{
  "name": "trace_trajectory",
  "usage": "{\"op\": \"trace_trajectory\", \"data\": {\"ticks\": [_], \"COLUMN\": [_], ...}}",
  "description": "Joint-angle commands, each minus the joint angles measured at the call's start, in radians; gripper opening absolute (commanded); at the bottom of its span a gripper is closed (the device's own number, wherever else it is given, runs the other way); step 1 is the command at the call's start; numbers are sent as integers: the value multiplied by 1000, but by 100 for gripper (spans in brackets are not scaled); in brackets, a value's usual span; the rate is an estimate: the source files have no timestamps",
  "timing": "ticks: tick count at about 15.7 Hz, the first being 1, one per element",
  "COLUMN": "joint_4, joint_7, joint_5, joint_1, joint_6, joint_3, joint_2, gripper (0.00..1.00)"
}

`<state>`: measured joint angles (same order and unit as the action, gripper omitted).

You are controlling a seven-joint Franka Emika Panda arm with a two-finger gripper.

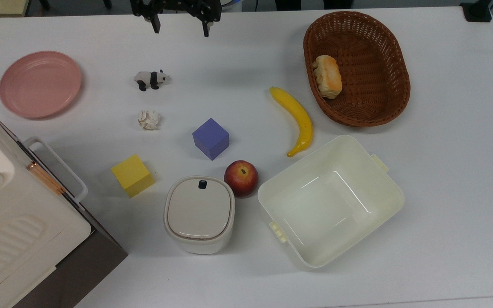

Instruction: Open the trash can

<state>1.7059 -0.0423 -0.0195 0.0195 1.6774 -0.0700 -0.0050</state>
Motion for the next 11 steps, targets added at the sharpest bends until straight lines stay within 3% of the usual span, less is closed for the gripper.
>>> {"op": "trace_trajectory", "data": {"ticks": [1,11], "joint_4": [-8,11], "joint_7": [22,12], "joint_5": [-3,-4], "joint_1": [10,-1], "joint_6": [-21,-22], "joint_3": [-4,18], "joint_2": [-15,-15], "gripper": [100,100]}}
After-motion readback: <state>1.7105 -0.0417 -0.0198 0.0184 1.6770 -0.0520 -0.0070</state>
